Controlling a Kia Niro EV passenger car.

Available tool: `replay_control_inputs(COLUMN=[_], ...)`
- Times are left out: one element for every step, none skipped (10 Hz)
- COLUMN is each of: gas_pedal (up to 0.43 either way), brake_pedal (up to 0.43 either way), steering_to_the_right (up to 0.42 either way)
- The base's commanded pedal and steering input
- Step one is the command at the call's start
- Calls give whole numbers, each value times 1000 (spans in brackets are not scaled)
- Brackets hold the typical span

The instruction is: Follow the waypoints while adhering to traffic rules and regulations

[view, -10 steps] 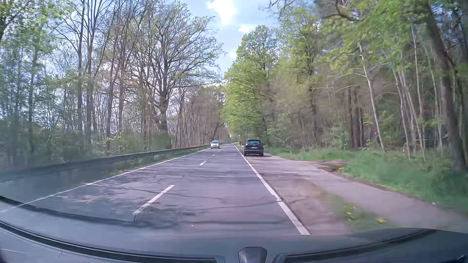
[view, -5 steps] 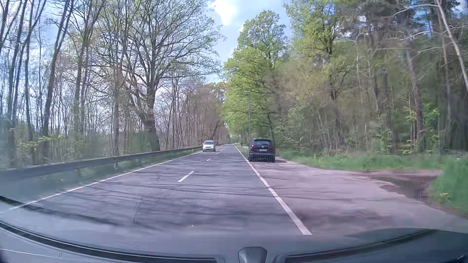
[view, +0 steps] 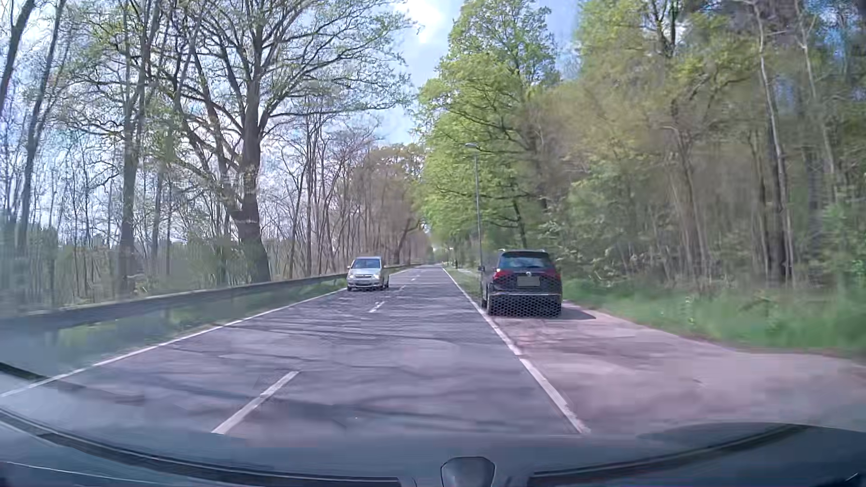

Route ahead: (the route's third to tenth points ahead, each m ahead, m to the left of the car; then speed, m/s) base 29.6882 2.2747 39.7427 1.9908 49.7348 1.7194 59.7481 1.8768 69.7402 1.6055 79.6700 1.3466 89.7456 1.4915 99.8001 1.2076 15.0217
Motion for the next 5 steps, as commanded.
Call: replay_control_inputs(gas_pedal=[47, 20, 0, 0, 0], brake_pedal=[0, 0, 0, 0, 0], steering_to_the_right=[-15, -10, -6, -3, -1])
